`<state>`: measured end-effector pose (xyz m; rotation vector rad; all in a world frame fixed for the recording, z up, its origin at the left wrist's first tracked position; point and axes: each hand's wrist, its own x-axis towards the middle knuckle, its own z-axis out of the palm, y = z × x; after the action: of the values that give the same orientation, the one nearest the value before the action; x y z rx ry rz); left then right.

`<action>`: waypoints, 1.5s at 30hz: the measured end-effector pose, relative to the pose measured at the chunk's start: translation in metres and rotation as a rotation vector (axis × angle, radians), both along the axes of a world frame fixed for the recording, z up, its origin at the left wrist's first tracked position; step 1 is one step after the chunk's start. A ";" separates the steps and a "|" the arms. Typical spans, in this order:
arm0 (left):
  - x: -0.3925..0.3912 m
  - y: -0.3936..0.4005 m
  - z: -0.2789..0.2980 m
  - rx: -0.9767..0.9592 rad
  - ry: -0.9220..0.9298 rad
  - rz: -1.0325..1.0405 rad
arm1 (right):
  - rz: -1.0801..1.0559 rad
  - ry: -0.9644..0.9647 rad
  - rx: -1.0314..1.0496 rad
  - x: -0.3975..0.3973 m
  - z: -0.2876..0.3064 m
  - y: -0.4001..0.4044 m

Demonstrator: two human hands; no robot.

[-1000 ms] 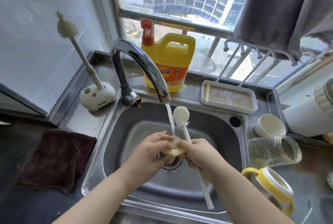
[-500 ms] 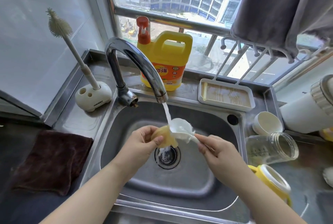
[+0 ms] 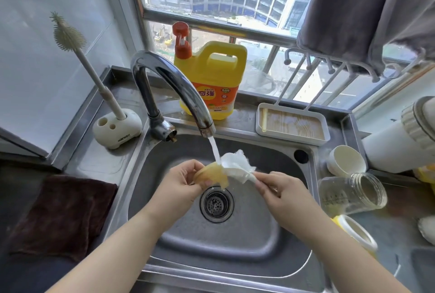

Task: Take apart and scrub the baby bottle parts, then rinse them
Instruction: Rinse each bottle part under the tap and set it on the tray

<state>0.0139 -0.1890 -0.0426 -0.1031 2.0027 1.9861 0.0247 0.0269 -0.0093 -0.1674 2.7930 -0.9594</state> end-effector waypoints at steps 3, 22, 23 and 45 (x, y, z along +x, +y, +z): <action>0.001 0.005 -0.001 0.029 -0.034 0.018 | 0.043 -0.001 -0.037 0.000 -0.001 -0.005; -0.005 0.007 0.008 0.271 -0.283 0.025 | -0.057 -0.079 -0.127 0.003 -0.009 0.009; -0.004 0.008 0.009 0.215 -0.265 -0.005 | -0.072 -0.091 -0.122 0.004 -0.011 0.009; -0.014 0.004 -0.006 0.368 -0.343 0.110 | 0.046 -0.048 -0.101 -0.006 -0.010 -0.004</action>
<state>-0.0004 -0.1852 -0.0483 -0.4429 1.4274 2.1934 0.0185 0.0226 -0.0190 -0.2189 2.6871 -1.0795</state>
